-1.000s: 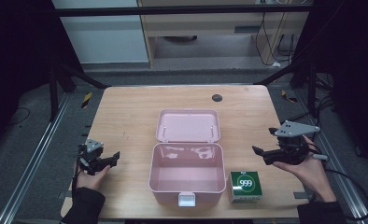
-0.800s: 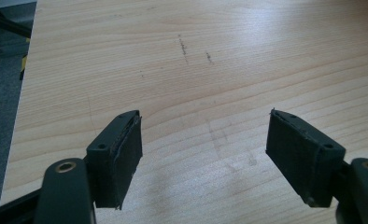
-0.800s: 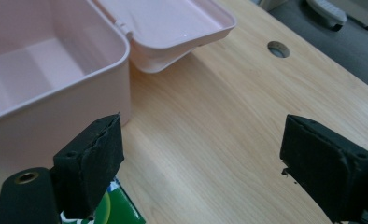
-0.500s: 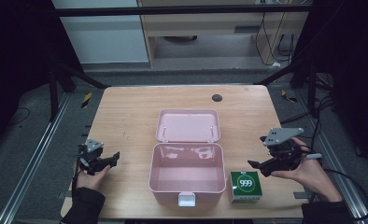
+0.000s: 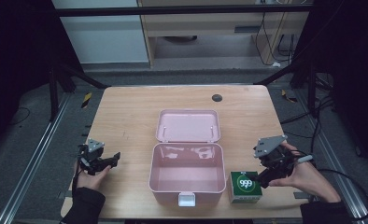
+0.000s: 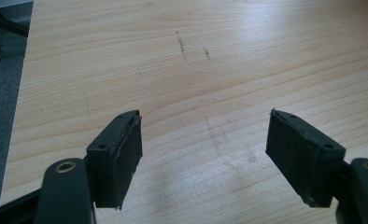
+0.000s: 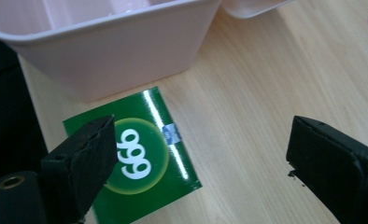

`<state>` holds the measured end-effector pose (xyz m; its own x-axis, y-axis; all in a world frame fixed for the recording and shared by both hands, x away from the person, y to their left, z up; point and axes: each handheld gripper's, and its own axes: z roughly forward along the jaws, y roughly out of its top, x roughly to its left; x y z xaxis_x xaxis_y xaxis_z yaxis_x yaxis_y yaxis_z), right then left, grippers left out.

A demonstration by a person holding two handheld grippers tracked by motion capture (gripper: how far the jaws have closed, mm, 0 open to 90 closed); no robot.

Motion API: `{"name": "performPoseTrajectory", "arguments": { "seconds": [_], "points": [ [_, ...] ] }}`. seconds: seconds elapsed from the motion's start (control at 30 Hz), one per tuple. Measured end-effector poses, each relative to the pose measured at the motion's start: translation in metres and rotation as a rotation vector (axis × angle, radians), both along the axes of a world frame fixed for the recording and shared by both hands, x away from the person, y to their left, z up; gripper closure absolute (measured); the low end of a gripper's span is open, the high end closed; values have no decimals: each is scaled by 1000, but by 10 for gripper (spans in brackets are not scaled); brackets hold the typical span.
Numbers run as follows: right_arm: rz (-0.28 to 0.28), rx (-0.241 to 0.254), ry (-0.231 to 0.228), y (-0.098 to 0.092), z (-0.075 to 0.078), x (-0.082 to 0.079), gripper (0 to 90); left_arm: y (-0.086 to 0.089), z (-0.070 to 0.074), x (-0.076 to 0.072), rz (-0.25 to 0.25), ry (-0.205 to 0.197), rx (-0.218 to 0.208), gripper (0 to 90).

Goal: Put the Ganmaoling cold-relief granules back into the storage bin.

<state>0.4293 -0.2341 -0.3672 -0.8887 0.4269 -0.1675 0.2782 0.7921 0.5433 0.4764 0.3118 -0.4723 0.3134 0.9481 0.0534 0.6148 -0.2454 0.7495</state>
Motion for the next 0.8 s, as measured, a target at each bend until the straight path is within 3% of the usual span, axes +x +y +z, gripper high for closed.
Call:
{"name": "performPoseTrajectory", "arguments": {
  "seconds": [0.8],
  "points": [
    [139,-133,90,19,-26,-12,54,0,0,0,-1,2,12,261]
  ]
}}
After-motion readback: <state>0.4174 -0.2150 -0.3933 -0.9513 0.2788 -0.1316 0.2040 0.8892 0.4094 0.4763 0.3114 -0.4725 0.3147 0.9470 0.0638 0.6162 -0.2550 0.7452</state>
